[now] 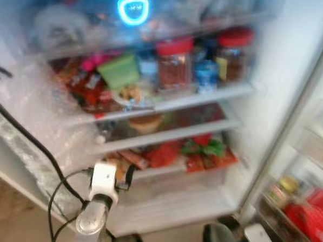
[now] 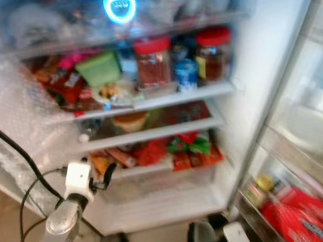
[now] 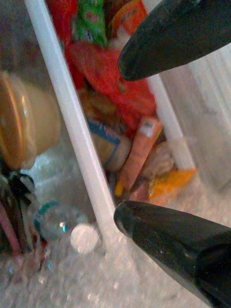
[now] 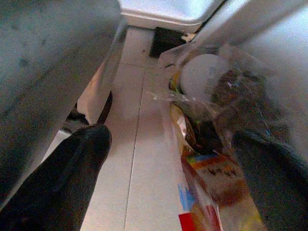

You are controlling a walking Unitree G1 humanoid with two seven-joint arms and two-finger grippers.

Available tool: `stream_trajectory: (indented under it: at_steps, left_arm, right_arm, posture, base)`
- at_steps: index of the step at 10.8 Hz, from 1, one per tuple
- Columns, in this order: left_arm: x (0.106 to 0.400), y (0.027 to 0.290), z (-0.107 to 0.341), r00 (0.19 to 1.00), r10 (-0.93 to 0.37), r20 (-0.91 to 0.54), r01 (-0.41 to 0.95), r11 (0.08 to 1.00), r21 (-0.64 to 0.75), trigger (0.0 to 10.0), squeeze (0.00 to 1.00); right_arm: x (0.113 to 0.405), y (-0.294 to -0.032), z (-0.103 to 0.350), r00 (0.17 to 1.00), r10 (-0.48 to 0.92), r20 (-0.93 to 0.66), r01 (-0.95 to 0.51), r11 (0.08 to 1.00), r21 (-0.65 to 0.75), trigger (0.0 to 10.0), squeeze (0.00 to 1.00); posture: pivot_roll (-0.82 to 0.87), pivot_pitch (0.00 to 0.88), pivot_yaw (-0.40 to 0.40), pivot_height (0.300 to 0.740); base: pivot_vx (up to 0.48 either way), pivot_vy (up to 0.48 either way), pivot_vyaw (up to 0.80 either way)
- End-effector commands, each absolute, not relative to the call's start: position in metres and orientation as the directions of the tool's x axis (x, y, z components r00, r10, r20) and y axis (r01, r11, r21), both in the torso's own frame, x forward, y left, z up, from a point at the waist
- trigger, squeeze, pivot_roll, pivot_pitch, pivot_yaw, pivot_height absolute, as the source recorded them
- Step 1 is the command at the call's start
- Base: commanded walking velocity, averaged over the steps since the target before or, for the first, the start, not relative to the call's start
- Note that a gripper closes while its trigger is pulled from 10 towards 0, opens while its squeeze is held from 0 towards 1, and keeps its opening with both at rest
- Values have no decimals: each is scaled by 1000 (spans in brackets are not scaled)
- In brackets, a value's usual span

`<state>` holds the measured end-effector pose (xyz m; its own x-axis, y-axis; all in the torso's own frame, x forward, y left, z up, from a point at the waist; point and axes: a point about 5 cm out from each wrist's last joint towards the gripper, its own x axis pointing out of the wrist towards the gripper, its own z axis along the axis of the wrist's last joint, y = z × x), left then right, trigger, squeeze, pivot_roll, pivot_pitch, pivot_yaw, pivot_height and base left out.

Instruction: Restocking fridge

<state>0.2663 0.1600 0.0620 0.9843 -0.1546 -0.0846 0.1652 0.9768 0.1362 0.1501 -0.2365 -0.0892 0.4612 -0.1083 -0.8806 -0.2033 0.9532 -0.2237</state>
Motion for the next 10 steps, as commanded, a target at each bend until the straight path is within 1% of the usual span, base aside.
stream_trajectory:
  at_steps: [1, 4, 5, 6, 7, 8, 9, 10]
  left_arm:
    - [265, 167, 63, 988, -132, -83, 143, 980, 137, 10000, 0]
    - [263, 185, 55, 991, -38, -125, 50, 994, 96, 10000, 0]
    - [260, 197, 44, 983, 18, -183, 0, 995, 97, 10000, 0]
    - [252, 216, 21, 948, 126, -293, -107, 991, 80, 10000, 0]
    - [241, 231, 1, 906, 187, -379, -180, 982, 55, 10000, 0]
    - [233, 238, -12, 870, 210, -446, -208, 977, 54, 10000, 0]
    - [220, 243, -31, 813, 213, -541, -219, 974, 55, 10000, 0]
    - [203, 247, -50, 733, 227, -641, -230, 970, 80, 10000, 0]
  right_arm:
    - [146, -230, -92, 450, -83, -889, -219, 955, -200, 10000, 0]
    - [146, -230, -92, 448, -80, -890, -222, 955, -197, 10000, 0]
    - [146, -230, -92, 448, -78, -890, -223, 955, -196, 10000, 0]
    - [146, -230, -92, 449, -77, -890, -223, 955, -194, 10000, 0]
    - [146, -230, -92, 449, -76, -891, -223, 956, -193, 10000, 0]
    - [146, -229, -92, 449, -75, -891, -223, 956, -193, 10000, 0]
    - [147, -229, -92, 449, -73, -890, -224, 956, -191, 10000, 0]
    - [147, -228, -92, 449, -70, -891, -226, 956, -189, 10000, 0]
  posture:
    - [-59, 0, 50, 622]
    - [-57, 0, 49, 622]
    - [-55, 0, 48, 622]
    - [-56, 0, 48, 622]
    - [-53, 0, 47, 622]
    - [-53, 0, 46, 622]
    - [-47, 0, 44, 622]
    - [-51, 0, 46, 622]
  base:
    - [-326, 0, 0]
    - [-325, 0, 0]
    - [-244, 0, 0]
    - [0, 0, 0]
    - [0, 0, 0]
    - [0, 0, 0]
    - [0, 0, 0]
    - [0, 0, 0]
